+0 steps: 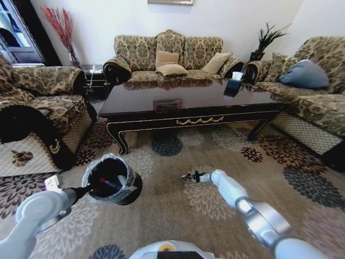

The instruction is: Move to the front of the table and pick up the trash from the floor, then place it into the trash bin.

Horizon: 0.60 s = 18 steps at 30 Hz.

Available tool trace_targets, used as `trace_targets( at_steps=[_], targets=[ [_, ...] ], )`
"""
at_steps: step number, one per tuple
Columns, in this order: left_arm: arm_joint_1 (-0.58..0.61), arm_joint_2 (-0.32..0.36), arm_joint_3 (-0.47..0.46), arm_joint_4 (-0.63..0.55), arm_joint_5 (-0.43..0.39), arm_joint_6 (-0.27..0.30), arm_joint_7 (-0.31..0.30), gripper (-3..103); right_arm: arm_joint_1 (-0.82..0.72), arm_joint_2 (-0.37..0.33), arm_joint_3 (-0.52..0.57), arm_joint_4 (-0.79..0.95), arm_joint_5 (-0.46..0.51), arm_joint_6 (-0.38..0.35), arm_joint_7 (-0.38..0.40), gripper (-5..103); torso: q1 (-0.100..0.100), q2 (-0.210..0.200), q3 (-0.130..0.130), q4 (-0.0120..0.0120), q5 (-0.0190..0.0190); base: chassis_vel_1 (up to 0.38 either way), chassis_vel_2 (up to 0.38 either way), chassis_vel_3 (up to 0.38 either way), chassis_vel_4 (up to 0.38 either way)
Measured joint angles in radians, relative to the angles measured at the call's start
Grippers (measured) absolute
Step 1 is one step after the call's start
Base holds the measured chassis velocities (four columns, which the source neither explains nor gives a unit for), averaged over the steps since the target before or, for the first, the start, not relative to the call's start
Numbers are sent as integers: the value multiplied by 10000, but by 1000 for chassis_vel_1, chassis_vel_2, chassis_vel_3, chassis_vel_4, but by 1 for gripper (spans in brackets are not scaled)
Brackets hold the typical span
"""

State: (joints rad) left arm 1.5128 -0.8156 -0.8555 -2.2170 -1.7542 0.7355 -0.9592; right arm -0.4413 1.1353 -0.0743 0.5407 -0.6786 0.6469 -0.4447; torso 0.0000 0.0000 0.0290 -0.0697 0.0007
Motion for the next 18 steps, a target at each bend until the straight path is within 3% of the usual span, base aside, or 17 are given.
trace_targets(
  at_steps=[3, 7, 10, 11, 15, 18],
  targets=[
    [-716, 267, 999, 80, 26, 0, -215, 0, -363, -1139, 186, 1229, 975, 8, -210, 20, 0, 0, -1, -10, -7, 0, 0, 0, 0],
    [-1618, 473, 2057, 358, -3, 1, -366, 0, -1003, -2023, 668, 2820, 1803, -40, -348, 20, 0, 0, 0, -11, -6, 0, 0, 0, 0],
    [-2519, 674, 3114, 788, -18, 0, -403, 0, -2038, -2924, 1290, 4738, 2743, -389, -394, 20, 0, 0, -1, 1, -3, 0, 0, 0, 0],
    [-2519, 674, 3114, 788, -18, 0, -403, 0, -2038, -2924, 1290, 4738, 2743, -389, -394, 20, 0, 0, -1, 1, -3, 0, 0, 0, 0],
    [-3702, 796, 4585, 1315, 38, 0, -400, 0, -3583, -4225, 2078, 7301, 3897, -982, -363, 20, 0, 0, -1, -8, -6, 0, 0, 0, 0],
    [-4172, 806, 5217, 1523, 198, 0, -398, 0, -3975, -4685, 2226, 8122, 4368, -1167, -327, 20, 0, 0, -1, -16, -5, 0, 0, 0, 0]
  ],
)
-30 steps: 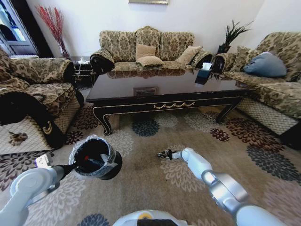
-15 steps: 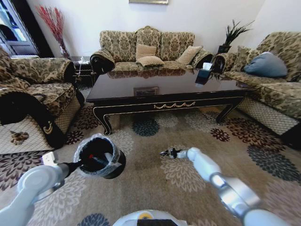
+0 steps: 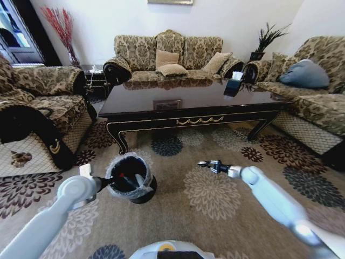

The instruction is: Move to the front of the table and pick up the trash from the floor, then place it into the trash bin.

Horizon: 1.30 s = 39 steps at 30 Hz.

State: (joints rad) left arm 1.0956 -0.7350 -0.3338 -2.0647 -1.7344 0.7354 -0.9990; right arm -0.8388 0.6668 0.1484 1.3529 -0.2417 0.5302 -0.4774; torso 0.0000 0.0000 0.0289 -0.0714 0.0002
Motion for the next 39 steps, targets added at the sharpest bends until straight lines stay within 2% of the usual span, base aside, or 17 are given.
trace_targets(
  at_steps=[2, 3, 4, 6, 8, 9, 12, 17, 23, 28, 33, 39],
  targets=[
    [-537, -120, 736, 229, 78, 0, -63, 0, -265, -315, 185, 739, 370, -131, 52, 20, 0, 0, 0, 28, 3, 0, 0, 0, 0],
    [-1108, -234, 1432, 451, 81, 0, -133, 0, -548, -537, 384, 1139, 598, -203, 118, 20, 0, 0, 0, 29, 2, 0, 0, 0, 0],
    [-1108, -234, 1432, 451, 81, 0, -133, 0, -548, -537, 384, 1139, 598, -203, 118, 20, 0, 0, 0, 29, 2, 0, 0, 0, 0],
    [-2283, -472, 2701, 853, 54, 1, -222, 0, -1127, -875, 946, 1860, 950, -310, 190, 20, 0, 0, 1, 23, -3, 0, 0, 0, 0],
    [-3518, -815, 3830, 1287, -21, 2, -283, 0, -1755, -1044, 1777, 2568, 1127, -392, 225, 20, 0, 0, 1, 4, -1, 0, 0, 0, 0],
    [-3518, -815, 3830, 1287, -21, 2, -283, 0, -1755, -1044, 1777, 2568, 1127, -392, 225, 20, 0, 0, 1, 4, -1, 0, 0, 0, 0],
    [-5082, -1533, 5401, 1923, -212, -9, -378, 0, -2817, -1131, 2929, 3696, 1390, -581, 290, 20, 0, 0, 1, 0, 4, 0, 0, 0, 0],
    [-6125, -2377, 6696, 2517, -268, -9, -548, 0, -4018, -1047, 3824, 4914, 1580, -803, 392, 20, 0, 0, 1, 16, 2, 0, 0, 0, 0],
    [-6576, -3426, 7522, 2906, -80, -64, -780, 0, -5126, -728, 4395, 5932, 1448, -857, 422, 20, 0, 0, 0, 10, 1, 0, 0, 0, 0],
    [-6770, -4000, 7986, 3040, 10, -84, -888, 0, -5640, -530, 4646, 6324, 1145, -826, 432, 20, 0, 0, 0, 12, 0, 0, 0, 0, 0],
    [-6918, -4468, 8255, 3095, 31, -100, -1003, 0, -6113, -311, 4889, 6611, 869, -682, 434, 20, 0, 0, 0, 12, -1, 0, 0, 0, 0],
    [-6978, -4706, 8347, 3099, 32, -105, -1077, 0, -6467, -131, 4987, 6709, 471, -492, 440, 20, 0, 0, 0, 12, 0, 0, 0, 0, 0]
  ],
)
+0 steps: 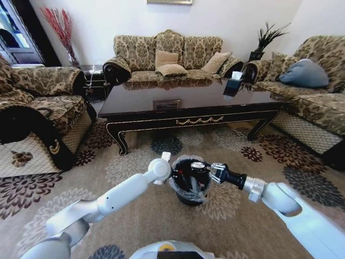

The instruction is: Move to the front of the table and pick up the trash from the floor, then place it into the trash bin.

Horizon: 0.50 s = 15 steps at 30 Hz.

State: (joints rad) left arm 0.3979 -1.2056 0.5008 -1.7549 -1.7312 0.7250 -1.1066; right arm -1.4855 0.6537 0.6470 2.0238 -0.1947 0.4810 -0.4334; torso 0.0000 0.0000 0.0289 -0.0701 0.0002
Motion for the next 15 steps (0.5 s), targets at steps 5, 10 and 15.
trace_targets(
  at_steps=[5, 10, 15],
  targets=[
    [-31, -43, 59, -125, -1, -3, -50, 0, -199, 92, 88, -56, -381, 251, 139, 25, 0, 0, 0, 0, 0, 0, 0, 0, 0],
    [-22, 22, 62, -235, 0, -6, -73, 0, -209, 91, 151, -103, -447, 297, 184, 41, 0, 0, 0, 1, -1, 0, 0, 0, 0],
    [67, 120, 56, -353, -1, -7, -78, 0, -163, 133, 140, -279, -482, 305, 187, 57, 0, 0, 0, 0, -1, 0, 0, 0, 0]
  ],
)
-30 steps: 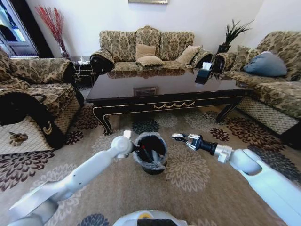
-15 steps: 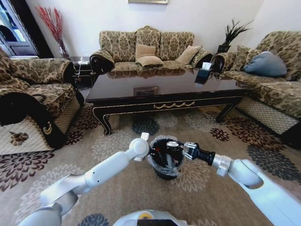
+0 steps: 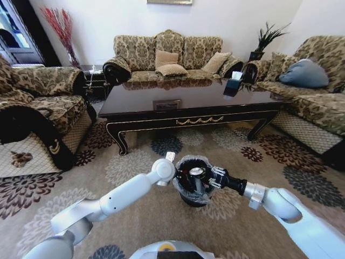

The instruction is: Move to the front of the table and pick up the trash from the floor, then place it into the trash bin.

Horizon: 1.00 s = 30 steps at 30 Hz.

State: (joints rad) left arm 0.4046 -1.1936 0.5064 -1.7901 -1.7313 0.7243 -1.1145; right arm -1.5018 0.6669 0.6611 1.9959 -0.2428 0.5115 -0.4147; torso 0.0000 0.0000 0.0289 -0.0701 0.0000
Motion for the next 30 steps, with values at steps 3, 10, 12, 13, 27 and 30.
trace_targets(
  at_steps=[3, 10, 12, 13, 27, 30],
  targets=[
    [43, 110, -32, -52, 0, 1, -2, 0, 53, 14, -26, -72, 4, 1, 10, 73, 0, 0, 0, -1, 0, 0, 0, 0, 0],
    [133, 377, -233, -189, -12, 7, -1, 0, 130, -31, 0, -70, 213, -35, 118, 94, 0, 0, 0, -1, -1, 0, 0, 0, 0],
    [268, 555, -368, -311, 2, -5, -54, 0, 137, -42, 61, -8, 383, -76, 181, 99, 0, 0, 0, -1, -1, 0, 0, 0, 0],
    [268, 555, -368, -311, 2, -5, -54, 0, 137, -42, 61, -8, 383, -76, 181, 99, 0, 0, 0, -1, -1, 0, 0, 0, 0],
    [2624, 1500, -2989, -656, 489, -31, -133, 0, 38, -24, 145, 226, 831, -173, 222, 100, 0, 0, 0, -1, -3, 0, 0, 0, 0],
    [3002, 1497, -3405, -519, 630, -33, -133, 0, 29, -18, 72, 198, 814, -177, 221, 100, 0, 0, 0, -1, -3, 0, 0, 0, 0]
  ],
)
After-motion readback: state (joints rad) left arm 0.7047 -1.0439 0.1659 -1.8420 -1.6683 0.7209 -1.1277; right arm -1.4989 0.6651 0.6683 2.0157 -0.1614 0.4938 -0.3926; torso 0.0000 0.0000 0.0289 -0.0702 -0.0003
